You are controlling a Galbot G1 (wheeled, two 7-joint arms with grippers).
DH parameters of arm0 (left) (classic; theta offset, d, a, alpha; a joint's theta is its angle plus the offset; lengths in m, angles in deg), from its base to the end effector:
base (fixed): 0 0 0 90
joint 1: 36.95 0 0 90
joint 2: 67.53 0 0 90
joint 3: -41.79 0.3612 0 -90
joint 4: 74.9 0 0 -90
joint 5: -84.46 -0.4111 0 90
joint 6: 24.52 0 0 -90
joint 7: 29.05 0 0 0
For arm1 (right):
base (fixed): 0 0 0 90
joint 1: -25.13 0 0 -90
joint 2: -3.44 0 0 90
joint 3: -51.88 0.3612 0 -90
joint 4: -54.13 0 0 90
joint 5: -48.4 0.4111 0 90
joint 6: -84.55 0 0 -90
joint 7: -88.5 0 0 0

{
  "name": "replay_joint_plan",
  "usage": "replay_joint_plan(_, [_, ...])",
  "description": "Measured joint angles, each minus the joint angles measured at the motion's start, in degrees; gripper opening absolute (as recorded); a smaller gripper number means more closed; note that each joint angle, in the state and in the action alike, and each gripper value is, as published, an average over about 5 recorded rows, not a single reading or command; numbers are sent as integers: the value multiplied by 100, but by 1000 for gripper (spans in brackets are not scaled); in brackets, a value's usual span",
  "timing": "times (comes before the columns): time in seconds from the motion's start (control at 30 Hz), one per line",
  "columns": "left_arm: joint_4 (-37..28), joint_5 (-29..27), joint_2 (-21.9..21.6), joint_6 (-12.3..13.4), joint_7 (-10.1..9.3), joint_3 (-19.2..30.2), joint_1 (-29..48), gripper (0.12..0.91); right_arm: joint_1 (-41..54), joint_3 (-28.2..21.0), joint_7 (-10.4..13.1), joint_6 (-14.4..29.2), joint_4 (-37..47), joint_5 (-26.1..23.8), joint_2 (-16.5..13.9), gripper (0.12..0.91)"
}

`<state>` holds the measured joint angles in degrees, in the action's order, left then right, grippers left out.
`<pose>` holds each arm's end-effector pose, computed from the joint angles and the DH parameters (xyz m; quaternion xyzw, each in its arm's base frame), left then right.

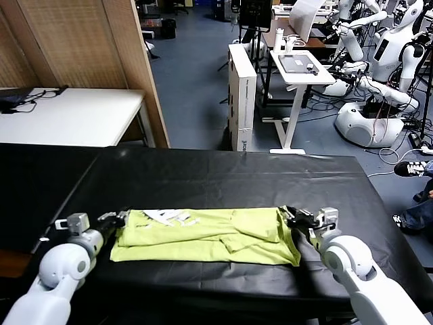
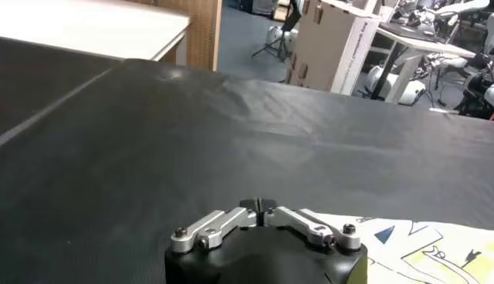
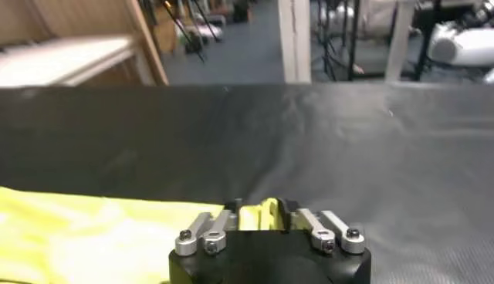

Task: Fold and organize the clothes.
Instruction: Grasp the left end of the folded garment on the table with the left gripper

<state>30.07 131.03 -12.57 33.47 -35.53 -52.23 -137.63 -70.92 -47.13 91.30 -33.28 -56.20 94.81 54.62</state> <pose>0.3536 0.1692 -0.2629 -0.0208 -0.9655 0.0684 0.2503 0.3567 -0.0899 -0.2470 0.1643 -0.9625 -0.0389 0.2122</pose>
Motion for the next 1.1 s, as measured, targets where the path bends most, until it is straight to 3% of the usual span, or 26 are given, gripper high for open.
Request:
replay_joint_plan(0.1, [81,269,-168,-112,40,-133,-105,839,-219,233,-116,152,-243,87,-119,905])
replay_joint_plan(0.17, [166,494,-314,-260,119,-249,-231,889,-411,438,-188,224,-417,112,-167,906])
replay_joint_plan(0.3, [340,1005,-589,-753,300,-551,-580,906,-847,894,-260,279,-728,123,-159,907])
replay_joint_plan(0.4, [385,1180,-669,-984,572,-781,-805,907,-1144,1198,-282,286,-898,130,-126,907])
replay_joint_plan(0.53, [377,1050,-639,-1018,850,-958,-965,907,-1469,1502,-291,287,-1059,143,-87,907])
replay_joint_plan(0.7, [374,1033,-482,-1019,1018,-1041,-1101,907,-1658,1650,-284,274,-1145,145,-77,907])
replay_joint_plan(1.1, [425,1015,-208,-1016,1129,-1055,-1246,907,-1730,1656,-256,260,-1177,123,-42,907])
